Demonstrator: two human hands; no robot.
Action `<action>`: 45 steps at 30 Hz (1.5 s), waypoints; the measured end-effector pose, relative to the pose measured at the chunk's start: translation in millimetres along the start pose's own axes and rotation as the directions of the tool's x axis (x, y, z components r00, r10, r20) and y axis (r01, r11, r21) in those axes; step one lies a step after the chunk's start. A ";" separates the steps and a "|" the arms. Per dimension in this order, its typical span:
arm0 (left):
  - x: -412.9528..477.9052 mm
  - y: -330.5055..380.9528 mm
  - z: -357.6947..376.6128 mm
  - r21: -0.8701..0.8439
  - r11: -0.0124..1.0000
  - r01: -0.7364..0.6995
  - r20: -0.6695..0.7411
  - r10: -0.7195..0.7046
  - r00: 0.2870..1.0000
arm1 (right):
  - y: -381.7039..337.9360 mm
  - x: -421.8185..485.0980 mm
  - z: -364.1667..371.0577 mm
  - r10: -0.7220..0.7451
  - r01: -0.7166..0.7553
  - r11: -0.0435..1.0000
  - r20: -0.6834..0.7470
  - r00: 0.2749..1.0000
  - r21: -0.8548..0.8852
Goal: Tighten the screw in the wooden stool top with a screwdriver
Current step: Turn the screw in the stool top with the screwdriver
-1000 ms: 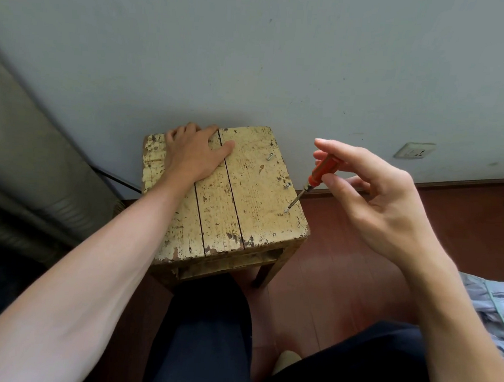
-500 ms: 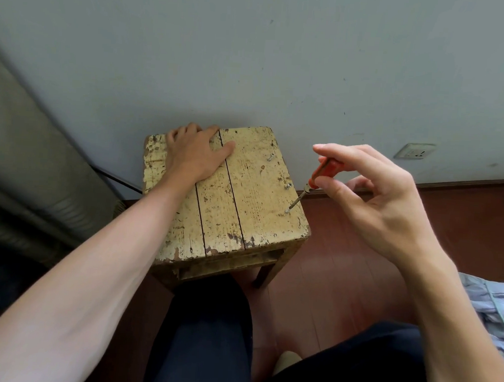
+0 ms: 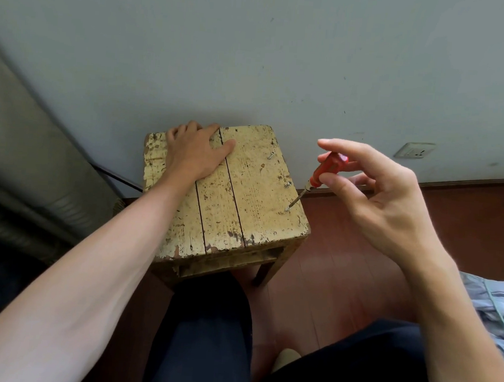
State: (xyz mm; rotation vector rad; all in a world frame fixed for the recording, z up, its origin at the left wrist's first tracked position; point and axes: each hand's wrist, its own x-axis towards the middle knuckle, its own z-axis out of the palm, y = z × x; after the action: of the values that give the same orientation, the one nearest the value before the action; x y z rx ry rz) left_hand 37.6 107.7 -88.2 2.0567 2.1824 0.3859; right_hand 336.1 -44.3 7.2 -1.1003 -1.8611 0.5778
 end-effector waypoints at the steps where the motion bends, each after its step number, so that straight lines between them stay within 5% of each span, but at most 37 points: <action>1: 0.0 0.0 0.0 -0.001 1.000 -0.001 0.001 0.001 1.000 | -0.5 0.1 0.7 0.004 -0.004 1.000 -0.014 1.000 -0.004; 19: 1.2 -2.3 3.0 -0.007 1.000 0.003 -0.005 -0.003 1.000 | 4.8 -1.3 -1.1 -0.024 0.024 1.000 0.083 0.996 0.001; 38: 1.7 -1.6 3.2 -0.003 1.000 0.000 -0.011 0.000 1.000 | -5.7 -1.0 6.1 -0.024 0.018 0.996 -0.079 0.997 -0.083; 45: 1.8 -2.7 3.7 0.005 1.000 0.001 -0.012 -0.001 1.000 | -4.9 -3.5 -3.8 -0.018 0.019 1.000 0.067 0.998 -0.011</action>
State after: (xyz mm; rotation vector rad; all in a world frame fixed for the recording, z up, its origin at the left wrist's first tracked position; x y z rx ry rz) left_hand 35.9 109.7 -92.3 2.0609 2.1932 0.3936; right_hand 337.9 -50.0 11.2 -1.0819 -1.9320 0.6009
